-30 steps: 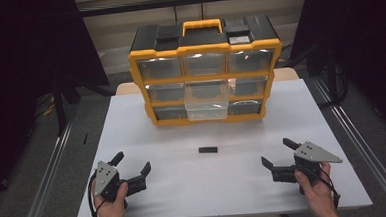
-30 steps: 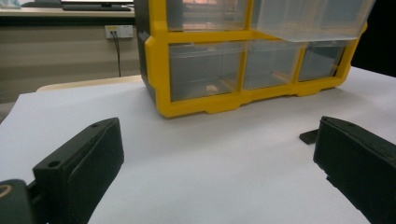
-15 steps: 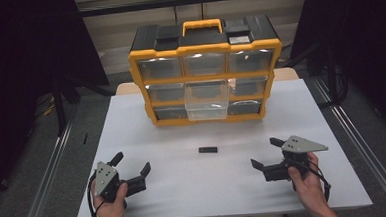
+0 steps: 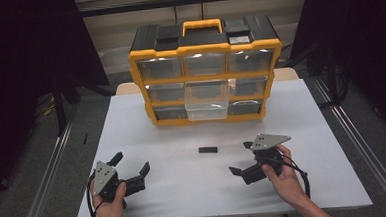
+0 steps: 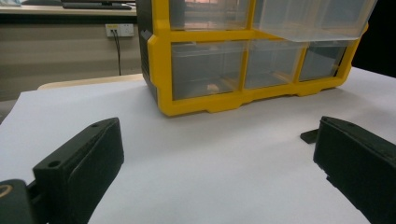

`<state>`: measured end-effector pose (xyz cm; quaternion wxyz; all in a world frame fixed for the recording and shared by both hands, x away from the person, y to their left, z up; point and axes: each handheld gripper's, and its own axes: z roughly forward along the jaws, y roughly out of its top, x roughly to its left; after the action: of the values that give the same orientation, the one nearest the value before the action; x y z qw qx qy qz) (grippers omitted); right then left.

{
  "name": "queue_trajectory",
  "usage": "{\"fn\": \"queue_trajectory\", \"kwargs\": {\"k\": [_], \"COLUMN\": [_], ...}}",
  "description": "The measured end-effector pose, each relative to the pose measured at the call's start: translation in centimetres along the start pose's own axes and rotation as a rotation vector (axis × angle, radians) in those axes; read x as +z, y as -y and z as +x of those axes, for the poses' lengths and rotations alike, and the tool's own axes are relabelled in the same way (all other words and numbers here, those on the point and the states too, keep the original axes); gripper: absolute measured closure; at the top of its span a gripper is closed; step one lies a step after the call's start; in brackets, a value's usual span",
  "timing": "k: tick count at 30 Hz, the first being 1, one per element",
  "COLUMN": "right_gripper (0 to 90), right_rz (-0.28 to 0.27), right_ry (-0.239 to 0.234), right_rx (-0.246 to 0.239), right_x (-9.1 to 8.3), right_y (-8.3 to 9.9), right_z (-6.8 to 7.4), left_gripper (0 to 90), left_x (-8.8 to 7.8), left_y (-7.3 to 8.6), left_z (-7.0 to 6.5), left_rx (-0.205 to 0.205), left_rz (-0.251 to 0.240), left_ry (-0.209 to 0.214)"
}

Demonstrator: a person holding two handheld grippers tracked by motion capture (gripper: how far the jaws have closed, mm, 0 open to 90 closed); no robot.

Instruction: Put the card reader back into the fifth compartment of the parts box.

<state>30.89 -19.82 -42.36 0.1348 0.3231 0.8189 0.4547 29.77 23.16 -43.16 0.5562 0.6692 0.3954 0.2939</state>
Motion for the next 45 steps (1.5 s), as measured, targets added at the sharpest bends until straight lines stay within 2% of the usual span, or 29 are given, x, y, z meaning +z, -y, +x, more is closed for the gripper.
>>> {"fn": "queue_trajectory", "kwargs": {"k": [3, 4, 12, 14, 15, 17, 24, 28, 30, 40, 45], "right_gripper": [2.1, 2.5, 2.7, 3.9, 3.9, 4.1, 3.9, 5.7, 9.6, 11.7, 13.7], "right_rz": [0.014, 0.046, 0.095, 0.13, 0.13, 0.169, 0.223, 0.255, 0.296, 0.343, 0.366], "right_ry": [-0.027, -0.03, -0.069, -0.086, -0.086, -0.093, -0.135, -0.141, -0.139, -0.143, -0.165], "right_rx": [-0.03, -0.049, -0.059, -0.062, -0.062, -0.066, -0.088, -0.098, -0.119, -0.164, -0.184], "right_x": [0.3, 0.6, 2.1, 2.7, 2.7, 3.7, 5.2, 5.7, 6.2, 7.7, 8.7], "right_y": [-0.1, -0.3, -1.0, -1.2, -1.2, -1.3, -2.1, -2.4, -2.8, -4.0, -5.0], "right_z": [0.2, 0.3, 0.2, 0.3, 0.3, 0.5, 0.4, 0.3, 0.3, 0.3, 0.2], "left_gripper": [1.8, 1.7, 1.8, 1.8, 1.8, 1.8, 1.8, 1.8, 1.8, 1.8, 1.8], "left_x": [0.0, 0.0, 0.0, 0.0, 0.0, 0.0, 0.0, 0.0, 0.0, 0.0, 0.1], "left_y": [0.0, 0.0, 0.0, 0.0, 0.0, 0.0, 0.0, 0.0, 0.0, 0.0, 0.0], "left_z": [-0.1, -0.1, 0.0, -0.1, -0.1, 0.0, 0.0, 0.0, 0.0, 0.0, 0.0], "left_rx": [0.003, 0.006, 0.006, 0.004, 0.004, 0.008, 0.01, 0.011, 0.001, 0.0, 0.001], "left_rz": [0.005, 0.009, 0.009, 0.011, 0.011, 0.015, 0.015, 0.012, 0.014, 0.012, 0.016], "left_ry": [0.003, 0.004, -0.002, -0.003, -0.003, -0.003, -0.002, -0.006, -0.004, 0.0, 0.006]}}
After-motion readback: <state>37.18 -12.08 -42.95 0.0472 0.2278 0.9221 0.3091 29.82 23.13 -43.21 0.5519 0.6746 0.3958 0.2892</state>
